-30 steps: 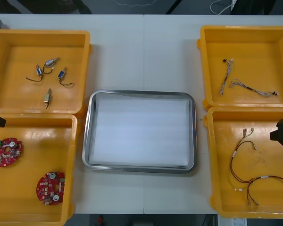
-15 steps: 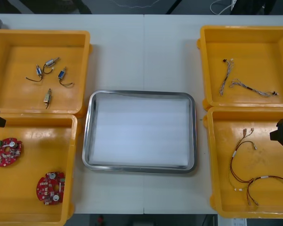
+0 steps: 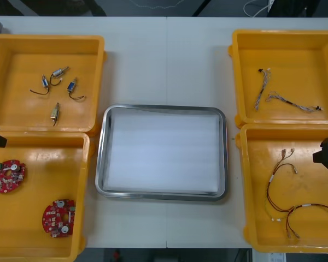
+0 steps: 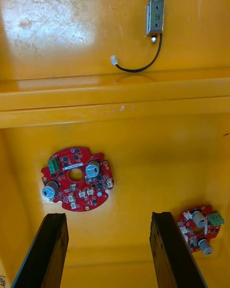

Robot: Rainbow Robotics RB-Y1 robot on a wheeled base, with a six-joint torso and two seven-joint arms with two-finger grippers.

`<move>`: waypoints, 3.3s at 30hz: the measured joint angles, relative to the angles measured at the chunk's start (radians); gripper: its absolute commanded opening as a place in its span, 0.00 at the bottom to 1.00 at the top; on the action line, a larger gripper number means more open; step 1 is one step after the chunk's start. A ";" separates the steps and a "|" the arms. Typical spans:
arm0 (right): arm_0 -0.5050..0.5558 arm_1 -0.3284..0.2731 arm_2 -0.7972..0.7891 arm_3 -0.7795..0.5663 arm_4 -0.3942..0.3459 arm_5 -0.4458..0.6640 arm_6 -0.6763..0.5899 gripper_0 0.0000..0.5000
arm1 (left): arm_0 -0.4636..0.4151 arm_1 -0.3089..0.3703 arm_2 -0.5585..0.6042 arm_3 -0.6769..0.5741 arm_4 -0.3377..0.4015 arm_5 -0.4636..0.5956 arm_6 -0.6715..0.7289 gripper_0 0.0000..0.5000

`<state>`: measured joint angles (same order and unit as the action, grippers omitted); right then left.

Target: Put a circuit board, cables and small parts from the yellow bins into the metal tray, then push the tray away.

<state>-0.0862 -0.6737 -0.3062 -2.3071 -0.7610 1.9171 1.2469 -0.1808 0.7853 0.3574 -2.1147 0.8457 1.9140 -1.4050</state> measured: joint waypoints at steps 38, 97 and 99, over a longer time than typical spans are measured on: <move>0.011 0.003 -0.046 0.006 -0.002 0.000 0.000 1.00 | 0.033 -0.001 -0.035 0.115 -0.001 -0.042 0.000 1.00; 0.313 0.289 0.032 0.164 0.287 -0.395 -0.478 1.00 | 0.165 -0.001 -0.255 0.304 -0.091 -0.513 0.000 0.00; 0.313 0.296 0.034 0.181 0.287 -0.409 -0.484 1.00 | 0.165 -0.001 -0.255 0.304 -0.091 -0.513 0.000 0.00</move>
<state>0.2269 -0.3777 -0.2723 -2.1260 -0.4740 1.5085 0.7633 -0.0157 0.7841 0.1021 -1.8111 0.7544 1.4011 -1.4050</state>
